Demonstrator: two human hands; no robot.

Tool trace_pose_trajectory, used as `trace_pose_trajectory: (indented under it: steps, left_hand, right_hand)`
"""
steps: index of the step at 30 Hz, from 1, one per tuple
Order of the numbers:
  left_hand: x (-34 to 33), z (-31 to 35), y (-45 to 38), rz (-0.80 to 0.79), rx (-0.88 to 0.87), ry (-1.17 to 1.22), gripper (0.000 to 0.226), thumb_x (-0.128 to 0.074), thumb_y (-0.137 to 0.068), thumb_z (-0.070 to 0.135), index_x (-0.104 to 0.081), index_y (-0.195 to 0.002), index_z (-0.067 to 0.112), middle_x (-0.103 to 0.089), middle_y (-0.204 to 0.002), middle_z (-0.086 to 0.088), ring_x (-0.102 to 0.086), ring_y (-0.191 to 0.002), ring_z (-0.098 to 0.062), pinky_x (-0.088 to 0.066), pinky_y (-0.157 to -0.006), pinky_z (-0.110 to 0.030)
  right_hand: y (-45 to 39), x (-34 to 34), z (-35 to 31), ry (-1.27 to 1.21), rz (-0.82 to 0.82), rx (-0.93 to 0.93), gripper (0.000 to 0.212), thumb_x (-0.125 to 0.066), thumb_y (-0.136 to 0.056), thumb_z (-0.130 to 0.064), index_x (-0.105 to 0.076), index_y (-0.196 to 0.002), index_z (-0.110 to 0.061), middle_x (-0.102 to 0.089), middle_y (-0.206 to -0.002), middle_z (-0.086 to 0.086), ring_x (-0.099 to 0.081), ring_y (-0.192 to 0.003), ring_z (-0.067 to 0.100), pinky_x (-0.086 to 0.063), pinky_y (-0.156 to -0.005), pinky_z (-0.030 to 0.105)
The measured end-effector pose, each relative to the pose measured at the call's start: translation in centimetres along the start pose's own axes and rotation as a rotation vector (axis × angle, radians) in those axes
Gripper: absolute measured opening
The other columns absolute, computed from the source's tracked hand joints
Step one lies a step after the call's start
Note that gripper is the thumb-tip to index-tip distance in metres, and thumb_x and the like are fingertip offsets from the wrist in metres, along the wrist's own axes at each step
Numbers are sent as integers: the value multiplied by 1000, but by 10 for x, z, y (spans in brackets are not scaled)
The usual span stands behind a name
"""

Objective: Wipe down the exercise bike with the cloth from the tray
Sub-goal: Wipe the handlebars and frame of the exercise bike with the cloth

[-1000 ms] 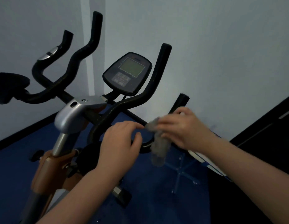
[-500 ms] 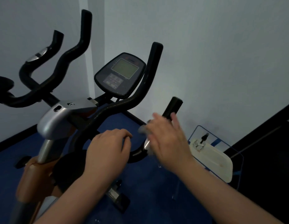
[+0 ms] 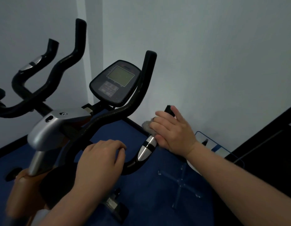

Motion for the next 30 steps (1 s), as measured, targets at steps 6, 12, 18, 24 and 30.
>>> trace_pose_trajectory:
  steps: [6, 12, 18, 24, 30]
  left_hand:
    - [0, 0, 0, 8, 11, 9, 14, -53, -89, 29, -67, -91, 32, -66, -86, 17, -54, -76, -4, -39, -77, -27]
    - [0, 0, -1, -12, 13, 1, 14, -53, -89, 30, -67, -91, 32, -65, -85, 17, -58, -83, -6, -38, -79, -27]
    - [2, 1, 1, 0, 22, 20, 12, -56, -86, 27, -67, -88, 32, -62, -80, 18, -50, -73, -3, -38, -75, -27]
    - [0, 1, 1, -7, 11, -3, 10, -58, -86, 27, -68, -86, 32, -65, -81, 17, -60, -79, -8, -40, -74, -28]
    - [-1, 0, 0, 4, 14, -8, 11, -57, -86, 28, -68, -86, 31, -65, -82, 16, -59, -80, -8, -36, -72, -27]
  right_hand:
    - [9, -8, -23, -70, 57, -295, 28, -44, -91, -20, -69, -97, -10, -68, -103, 5, -52, -118, 22, -11, -119, 42]
    - [-11, 2, 14, 112, 40, 106, 26, -48, -87, -25, -71, -87, -13, -68, -84, 3, -66, -93, 25, -21, -116, 41]
    - [-22, 5, 37, 52, 74, 180, 17, -58, -83, -19, -71, -82, -7, -66, -80, 7, -65, -85, 26, -38, -108, 44]
    - [-19, 7, 45, -401, 130, -430, 32, -43, -93, -25, -68, -87, -6, -66, -82, 5, -62, -74, 20, -54, -70, 39]
    - [-11, -9, -13, -600, 613, -1301, 34, -37, -99, -38, -63, -104, -15, -66, -81, -9, -61, -72, 0, -49, -64, 15]
Point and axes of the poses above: each hand's wrist, its own y-axis away from the middle knuckle, its own x-axis out of the back of the hand, z = x × y, the point moved 3 cm from there along -y, towards the middle knuckle
